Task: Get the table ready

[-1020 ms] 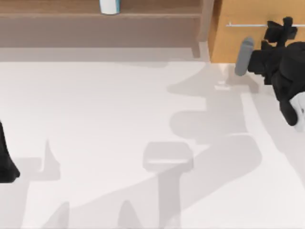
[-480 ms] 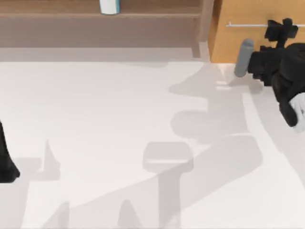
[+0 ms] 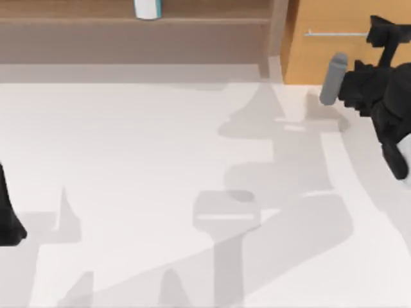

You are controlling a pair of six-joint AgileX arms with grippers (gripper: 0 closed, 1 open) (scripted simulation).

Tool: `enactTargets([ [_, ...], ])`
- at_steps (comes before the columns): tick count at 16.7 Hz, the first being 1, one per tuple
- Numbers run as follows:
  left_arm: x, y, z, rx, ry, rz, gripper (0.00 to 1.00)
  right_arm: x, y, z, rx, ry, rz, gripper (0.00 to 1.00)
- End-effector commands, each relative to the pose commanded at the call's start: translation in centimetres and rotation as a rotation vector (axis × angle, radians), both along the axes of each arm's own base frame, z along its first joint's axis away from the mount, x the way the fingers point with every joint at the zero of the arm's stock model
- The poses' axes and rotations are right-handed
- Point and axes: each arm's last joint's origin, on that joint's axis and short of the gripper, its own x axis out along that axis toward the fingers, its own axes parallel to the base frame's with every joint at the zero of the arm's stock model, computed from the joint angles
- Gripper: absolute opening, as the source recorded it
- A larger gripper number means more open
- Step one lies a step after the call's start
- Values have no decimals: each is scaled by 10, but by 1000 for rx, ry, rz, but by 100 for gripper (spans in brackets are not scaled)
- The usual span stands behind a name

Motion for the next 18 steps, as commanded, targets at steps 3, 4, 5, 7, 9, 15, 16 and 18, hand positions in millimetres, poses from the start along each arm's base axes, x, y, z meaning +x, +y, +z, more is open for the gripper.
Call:
enactTargets([
  [3,0,0,0,0,0,0,100,-12,-1,-6,-6,24,-6,100],
  [4,0,0,0,0,0,0,100,-15,-1,-9,-8,33,-8,100],
  [5,0,0,0,0,0,0,100,-18,-1,-11,-10,44,-9,100],
  [7,0,0,0,0,0,0,100,-19,-1,-14,-12,52,-10,100],
  [9,0,0,0,0,0,0,100,-18,-3,-14,-12,52,-15,100],
  [15,0,0,0,0,0,0,100,-26,54,-5,95,55,76,100],
  [16,0,0,0,0,0,0,100,-30,74,-4,133,66,103,100],
  [18,0,0,0,0,0,0,100,-37,115,-3,223,94,148,100],
])
